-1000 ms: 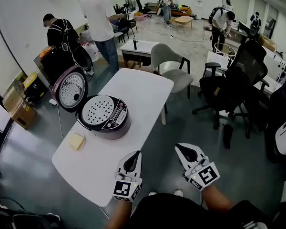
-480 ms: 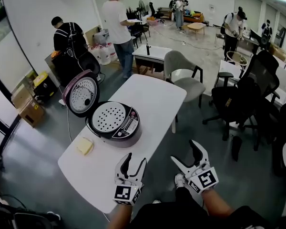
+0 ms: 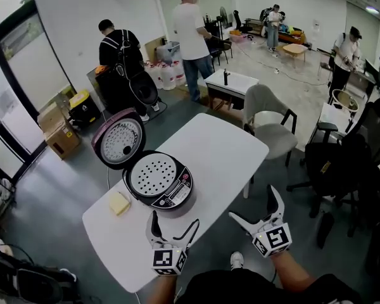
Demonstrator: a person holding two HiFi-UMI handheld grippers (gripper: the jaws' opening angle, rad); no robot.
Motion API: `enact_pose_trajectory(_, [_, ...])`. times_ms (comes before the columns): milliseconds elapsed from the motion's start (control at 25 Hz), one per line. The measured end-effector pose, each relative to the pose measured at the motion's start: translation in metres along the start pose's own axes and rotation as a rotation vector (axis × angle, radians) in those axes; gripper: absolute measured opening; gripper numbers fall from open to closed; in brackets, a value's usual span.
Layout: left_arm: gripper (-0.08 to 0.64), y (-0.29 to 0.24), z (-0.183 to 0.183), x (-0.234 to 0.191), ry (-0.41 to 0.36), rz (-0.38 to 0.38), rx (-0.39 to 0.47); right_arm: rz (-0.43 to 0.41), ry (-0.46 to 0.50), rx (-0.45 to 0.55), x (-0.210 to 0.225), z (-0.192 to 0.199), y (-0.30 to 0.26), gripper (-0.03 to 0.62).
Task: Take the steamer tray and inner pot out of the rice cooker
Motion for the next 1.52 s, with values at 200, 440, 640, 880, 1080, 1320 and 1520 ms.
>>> enact_pose_trajectory(200, [0.594, -0.024, 0.000, -0.001, 0.012, -0.120, -0.014, -0.113, -0.001, -0.010, 0.034, 0.007, -0.036, 0.592])
enact_pose_trajectory(440, [0.592, -0.026, 0.008, -0.014, 0.029, -0.271, -0.039, -0.245, -0.039, -0.027, 0.046, 0.024, -0.070, 0.592])
enact_pose_trajectory(640, [0.592, -0.021, 0.012, -0.029, 0.038, -0.335, -0.059, -0.305, -0.081, -0.029, 0.041, 0.030, -0.099, 0.592])
enact_pose_trajectory(880, [0.584, -0.024, 0.015, -0.061, 0.062, -0.384, -0.052, -0.371, -0.075, -0.038, 0.019, 0.030, -0.135, 0.592])
enact_pose_trajectory(1080, [0.563, -0.032, 0.011, -0.090, 0.076, -0.399, -0.043, -0.425, -0.044, -0.040, -0.002, 0.029, -0.177, 0.592])
enact_pose_trajectory(1320, [0.551, -0.039, 0.009, -0.124, 0.093, -0.399, -0.038, -0.481, -0.033, -0.047, -0.030, 0.025, -0.223, 0.591])
enact_pose_trajectory(1520, [0.537, -0.038, 0.013, -0.148, 0.108, -0.404, -0.046, -0.522, 0.012, -0.076, -0.048, 0.026, -0.245, 0.591])
Point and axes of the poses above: the fingertips, and each gripper's own axes: y backward along the fingers, x to its right, z out of its underside, the point moved 4 cm from there along y, backward along the fingers, and after that the axes turned 6 degrees about -z, right-handed, at the moved point
